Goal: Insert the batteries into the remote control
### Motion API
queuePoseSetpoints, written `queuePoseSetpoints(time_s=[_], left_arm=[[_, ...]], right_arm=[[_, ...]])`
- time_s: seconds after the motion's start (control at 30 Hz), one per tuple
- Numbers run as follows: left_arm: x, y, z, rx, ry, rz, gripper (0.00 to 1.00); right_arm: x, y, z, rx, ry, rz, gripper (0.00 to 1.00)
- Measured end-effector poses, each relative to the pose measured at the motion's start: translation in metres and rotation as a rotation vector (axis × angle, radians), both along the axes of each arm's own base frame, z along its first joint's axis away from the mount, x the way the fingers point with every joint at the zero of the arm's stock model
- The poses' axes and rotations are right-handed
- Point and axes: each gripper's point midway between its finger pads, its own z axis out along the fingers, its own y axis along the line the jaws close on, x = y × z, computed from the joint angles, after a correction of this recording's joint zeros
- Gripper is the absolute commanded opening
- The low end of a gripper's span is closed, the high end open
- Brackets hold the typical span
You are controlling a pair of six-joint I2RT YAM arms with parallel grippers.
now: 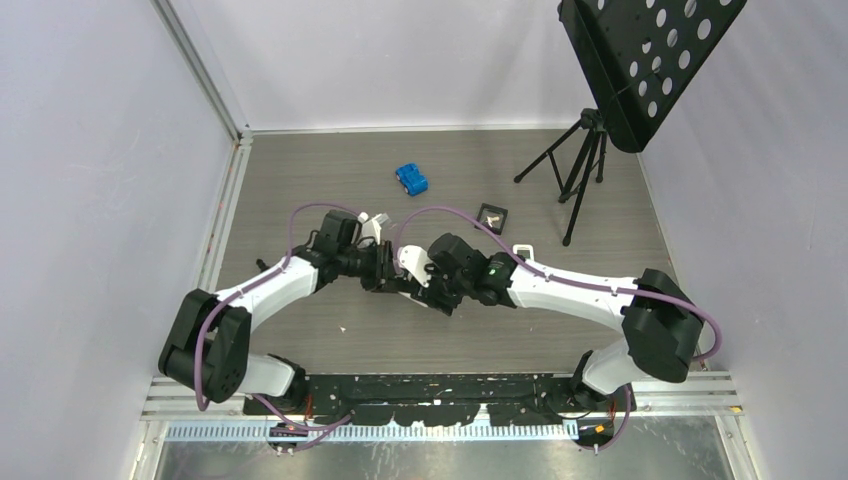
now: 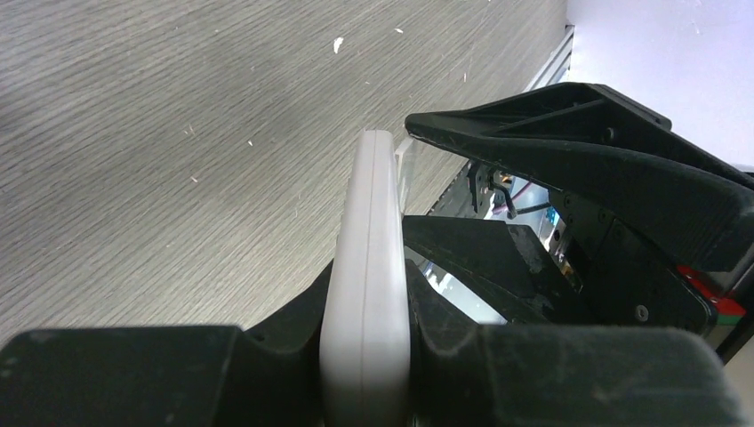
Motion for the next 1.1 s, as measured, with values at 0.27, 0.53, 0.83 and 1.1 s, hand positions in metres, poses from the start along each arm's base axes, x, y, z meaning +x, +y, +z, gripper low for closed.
queuePoseSetpoints(time_s=[0.27,0.53,0.83,1.1], left_arm=[[-0.003,-0.0029,0.0008,0.0,-0.023,-0.025,0.0],[-0.0022,-0.004,0.0021,-0.01,-0.035,-0.022,0.0],[0.0021,-0.0024,0.0012,-0.004,-0.074,-0.001,0.0],[0.002,-0.0028,0.0013,-0.005,-0.084,-0.005,0.0]], right_arm=[[-0.0015,-0.0009,0.0005,-0.025,0.013,0.014,0.46],[-0.0006,-0.0009,0.0013,-0.023,0.036,-0.013,0.48],[0.0048,0.0021,-0.0039,-0.029,0.09,-0.075,0.49],[0.0055,0.002,-0.0041,-0.036,0.079,-0.055,0.49]])
